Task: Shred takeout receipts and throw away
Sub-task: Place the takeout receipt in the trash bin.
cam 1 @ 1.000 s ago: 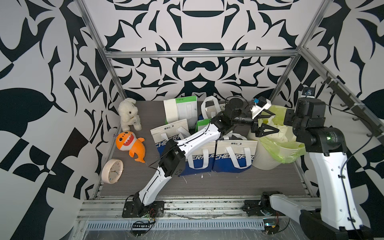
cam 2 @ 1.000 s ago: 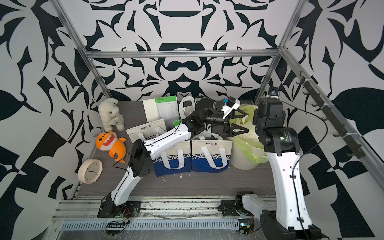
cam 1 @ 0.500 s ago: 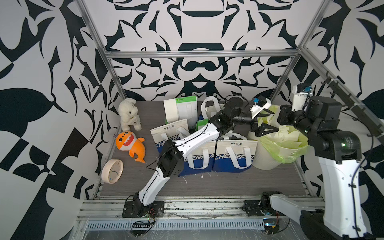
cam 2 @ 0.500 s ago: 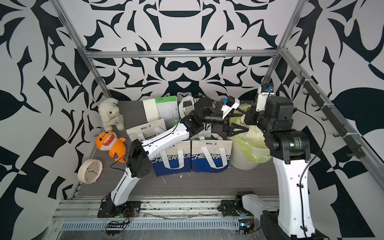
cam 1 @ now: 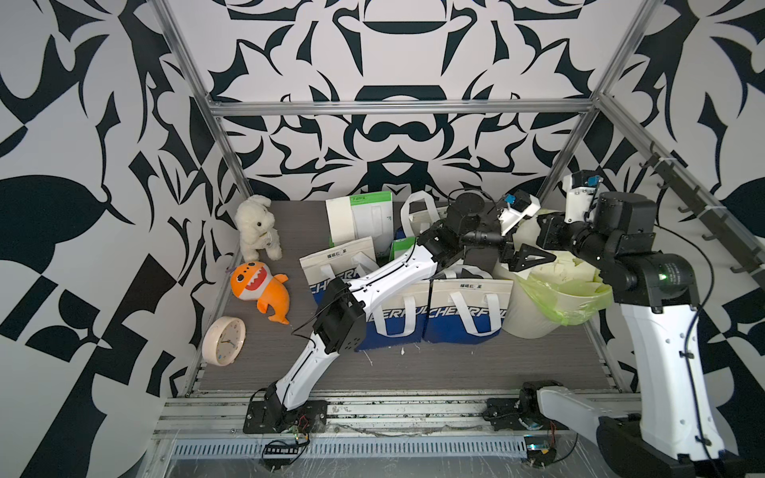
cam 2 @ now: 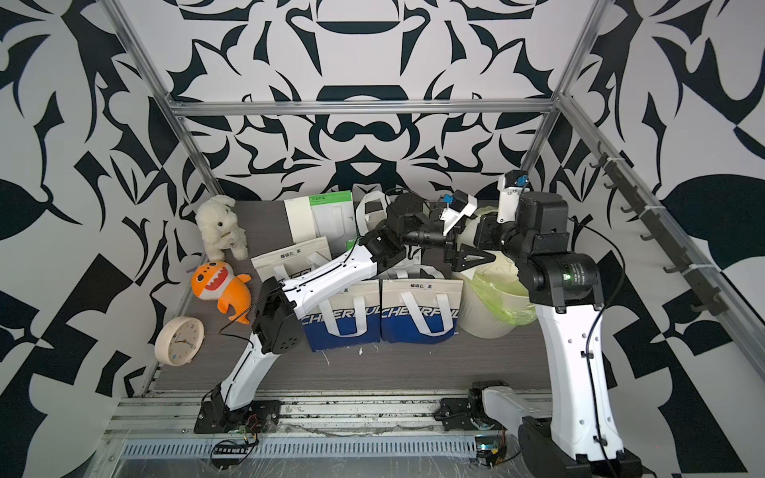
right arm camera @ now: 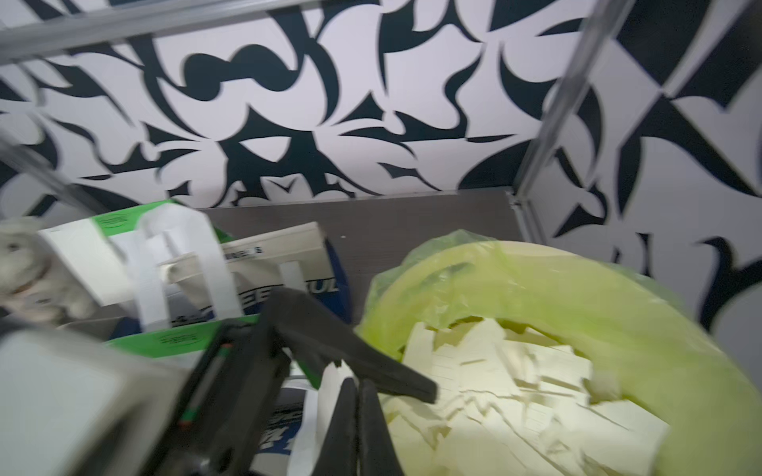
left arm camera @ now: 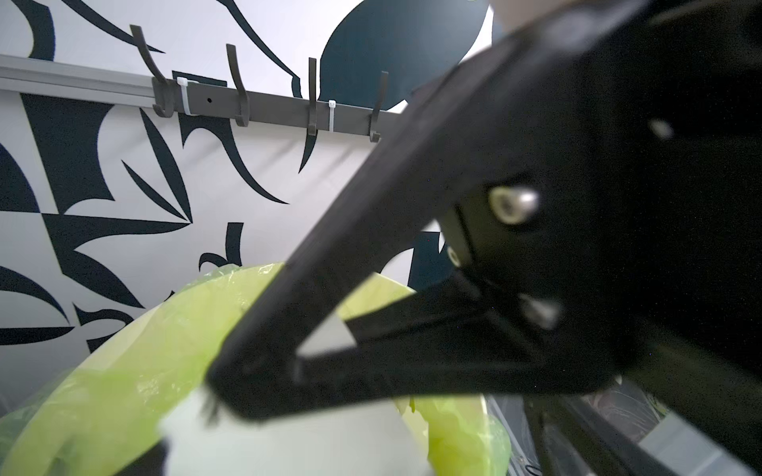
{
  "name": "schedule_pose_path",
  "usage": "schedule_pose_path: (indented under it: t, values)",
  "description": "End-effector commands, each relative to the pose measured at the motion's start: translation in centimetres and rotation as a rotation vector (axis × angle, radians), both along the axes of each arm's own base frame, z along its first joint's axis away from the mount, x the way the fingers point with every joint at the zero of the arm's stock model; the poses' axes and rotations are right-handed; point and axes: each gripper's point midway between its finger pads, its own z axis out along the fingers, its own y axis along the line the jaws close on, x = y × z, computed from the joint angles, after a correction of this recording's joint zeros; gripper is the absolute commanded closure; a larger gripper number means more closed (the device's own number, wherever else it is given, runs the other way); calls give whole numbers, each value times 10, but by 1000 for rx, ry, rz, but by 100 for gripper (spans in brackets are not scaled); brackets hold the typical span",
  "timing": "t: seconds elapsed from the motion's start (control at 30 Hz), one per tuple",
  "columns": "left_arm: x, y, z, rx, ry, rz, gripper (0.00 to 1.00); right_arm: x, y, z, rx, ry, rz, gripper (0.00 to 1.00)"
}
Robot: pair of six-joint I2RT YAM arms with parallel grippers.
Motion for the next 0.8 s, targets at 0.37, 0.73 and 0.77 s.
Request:
schedule_pose_path:
  t: [0.37,0.73,0.77]
  values:
    - [-6,-3,6,-14,-8,-14,1,-30,-113,-3,-451,99,-558,100]
    - [5,7,7,20,-45,106,1,-24,-51,11,-187,-11,-228,100]
    - [8,10,7,30,-57,126,1,-25,-41,16,-156,-33,-177,100]
